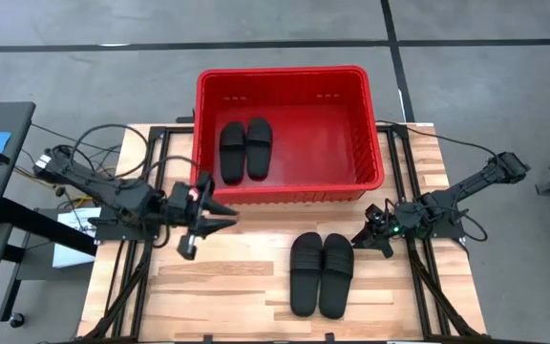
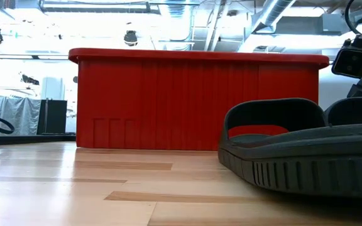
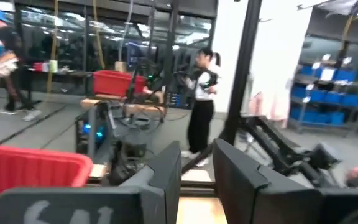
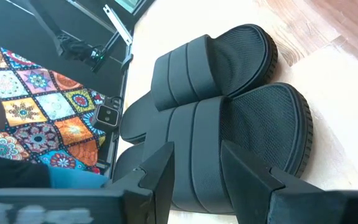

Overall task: Pick and place slides into bin
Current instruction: Put the black slides into the red box

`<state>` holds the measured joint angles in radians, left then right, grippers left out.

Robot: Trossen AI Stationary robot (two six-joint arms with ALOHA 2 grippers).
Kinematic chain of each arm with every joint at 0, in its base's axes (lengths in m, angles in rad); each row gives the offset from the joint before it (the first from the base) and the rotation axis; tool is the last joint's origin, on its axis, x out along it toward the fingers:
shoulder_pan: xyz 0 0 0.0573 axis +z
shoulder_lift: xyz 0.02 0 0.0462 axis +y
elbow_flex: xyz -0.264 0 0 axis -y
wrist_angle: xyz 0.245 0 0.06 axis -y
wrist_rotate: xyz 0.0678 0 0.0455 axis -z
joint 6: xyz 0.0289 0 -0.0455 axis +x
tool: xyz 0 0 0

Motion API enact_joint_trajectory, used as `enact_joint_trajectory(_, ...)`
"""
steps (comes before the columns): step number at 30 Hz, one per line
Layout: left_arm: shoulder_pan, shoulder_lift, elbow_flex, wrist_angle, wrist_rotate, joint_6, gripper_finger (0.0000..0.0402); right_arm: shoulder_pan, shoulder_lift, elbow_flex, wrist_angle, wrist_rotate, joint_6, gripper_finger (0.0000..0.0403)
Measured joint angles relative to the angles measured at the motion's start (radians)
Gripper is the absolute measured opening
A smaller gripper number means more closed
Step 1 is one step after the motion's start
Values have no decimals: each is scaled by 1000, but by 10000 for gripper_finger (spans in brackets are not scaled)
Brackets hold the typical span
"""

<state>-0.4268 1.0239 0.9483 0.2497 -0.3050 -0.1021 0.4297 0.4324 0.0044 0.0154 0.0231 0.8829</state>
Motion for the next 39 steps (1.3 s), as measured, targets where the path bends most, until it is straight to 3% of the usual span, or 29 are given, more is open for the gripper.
enact_joint_trajectory(4,-66,-73,-131,5,-16,-36,81,0,0,0,0,0,0,123)
enact_joint_trajectory(9,-160,-163,-269,48,-150,-60,81,0,0,0,0,0,0,123)
enact_joint_trajectory(12,-196,-233,-336,59,-174,-35,81,0,0,0,0,0,0,123)
enact_joint_trajectory(20,-206,-508,-501,55,2,17,81,0,0,0,0,0,0,123)
enact_joint_trajectory(33,-155,-1020,-734,-60,62,6,81,0,0,0,0,0,0,123)
enact_joint_trajectory(39,-154,-1018,-742,-202,31,-16,81,0,0,0,0,0,0,123)
